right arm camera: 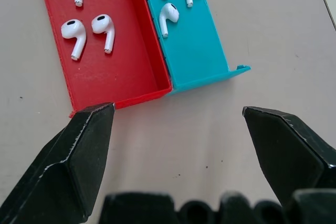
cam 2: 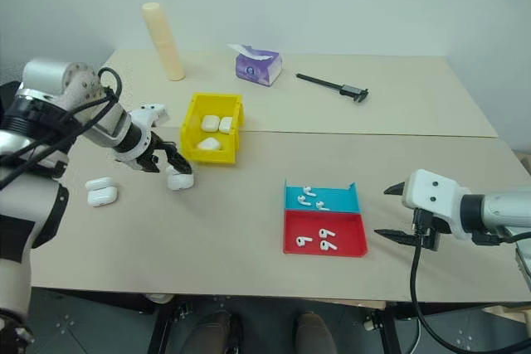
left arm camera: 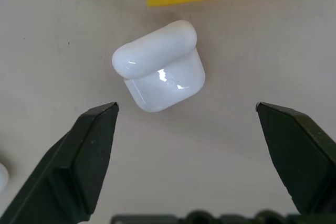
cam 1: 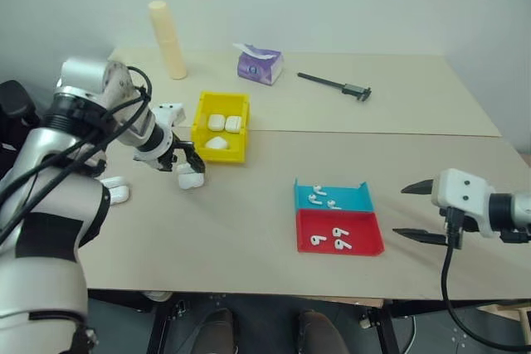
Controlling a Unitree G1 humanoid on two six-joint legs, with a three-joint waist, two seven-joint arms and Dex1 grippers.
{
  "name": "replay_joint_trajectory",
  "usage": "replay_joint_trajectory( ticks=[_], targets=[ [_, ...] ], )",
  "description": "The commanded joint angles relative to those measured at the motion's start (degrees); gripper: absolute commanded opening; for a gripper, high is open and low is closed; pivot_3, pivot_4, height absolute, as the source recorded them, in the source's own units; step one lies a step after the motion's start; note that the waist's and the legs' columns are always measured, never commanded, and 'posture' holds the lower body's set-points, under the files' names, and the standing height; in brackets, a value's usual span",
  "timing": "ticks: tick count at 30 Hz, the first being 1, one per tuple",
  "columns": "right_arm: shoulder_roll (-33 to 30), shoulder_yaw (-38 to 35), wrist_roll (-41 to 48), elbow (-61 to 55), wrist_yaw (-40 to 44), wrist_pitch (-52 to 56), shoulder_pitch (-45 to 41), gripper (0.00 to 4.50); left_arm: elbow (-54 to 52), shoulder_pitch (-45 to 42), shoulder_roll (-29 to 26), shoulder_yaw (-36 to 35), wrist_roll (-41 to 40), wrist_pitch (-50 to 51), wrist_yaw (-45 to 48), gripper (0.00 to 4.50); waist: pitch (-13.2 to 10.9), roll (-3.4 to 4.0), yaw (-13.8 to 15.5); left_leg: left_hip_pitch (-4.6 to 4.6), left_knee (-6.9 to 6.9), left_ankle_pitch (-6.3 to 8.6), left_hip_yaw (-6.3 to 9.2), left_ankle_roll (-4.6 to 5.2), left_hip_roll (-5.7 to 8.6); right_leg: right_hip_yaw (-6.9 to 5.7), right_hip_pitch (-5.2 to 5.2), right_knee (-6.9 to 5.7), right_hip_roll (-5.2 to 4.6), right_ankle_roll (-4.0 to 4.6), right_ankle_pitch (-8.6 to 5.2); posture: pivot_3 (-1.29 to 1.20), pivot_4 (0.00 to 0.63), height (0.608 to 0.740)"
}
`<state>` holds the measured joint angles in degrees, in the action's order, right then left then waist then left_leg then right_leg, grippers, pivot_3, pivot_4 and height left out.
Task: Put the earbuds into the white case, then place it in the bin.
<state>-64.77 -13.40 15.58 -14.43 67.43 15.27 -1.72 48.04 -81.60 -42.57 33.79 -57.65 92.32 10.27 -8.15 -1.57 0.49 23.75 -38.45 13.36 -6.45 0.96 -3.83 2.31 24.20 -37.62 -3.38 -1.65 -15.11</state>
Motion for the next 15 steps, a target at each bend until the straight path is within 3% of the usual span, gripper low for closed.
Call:
replay_joint_trajectory(
  ticks=[1,4,8,15],
  targets=[
    [-0.1,-0.2,-0.5,-0.2,-0.3,-1.2,-0.7,4.5,3.4,-1.1,-0.1,0.9,-10.4,0.2,-9.9,4.48,0.0,0.0,0.0,0.0,0.0,0.0,0.0,0.0,0.0,0.01,0.0,0.0,-0.01,-0.01,0.0,0.0,0.15,0.74],
    [0.4,0.5,-1.0,0.0,-0.6,-1.5,-0.9,4.5,9.2,-1.2,2.5,-1.5,-13.7,0.2,-17.2,4.48,0.0,0.0,0.0,-0.02,-0.06,-0.01,-0.02,-0.01,0.01,0.01,-0.02,-0.04,-0.01,-0.01,0.0,0.0,0.15,0.74],
    [0.7,0.7,-1.4,-0.4,-1.0,-1.3,-0.7,4.5,22.9,-6.1,8.2,-7.0,-10.3,0.2,-22.9,4.48,0.0,-0.01,0.1,0.0,-0.15,-0.01,-0.03,-0.02,0.03,-0.05,-0.05,-0.07,0.0,-0.01,0.0,0.0,0.15,0.74],
    [1.0,-1.0,-1.2,-2.1,-1.7,-0.8,2.4,4.5,20.2,-4.5,10.5,-18.3,-3.5,0.2,-30.2,4.48,0.0,-0.03,0.0,0.05,-0.12,-0.27,-0.06,-0.46,0.09,-0.06,-0.06,0.05,-0.02,-0.02,-0.01,0.0,0.15,0.74]
  ],
)
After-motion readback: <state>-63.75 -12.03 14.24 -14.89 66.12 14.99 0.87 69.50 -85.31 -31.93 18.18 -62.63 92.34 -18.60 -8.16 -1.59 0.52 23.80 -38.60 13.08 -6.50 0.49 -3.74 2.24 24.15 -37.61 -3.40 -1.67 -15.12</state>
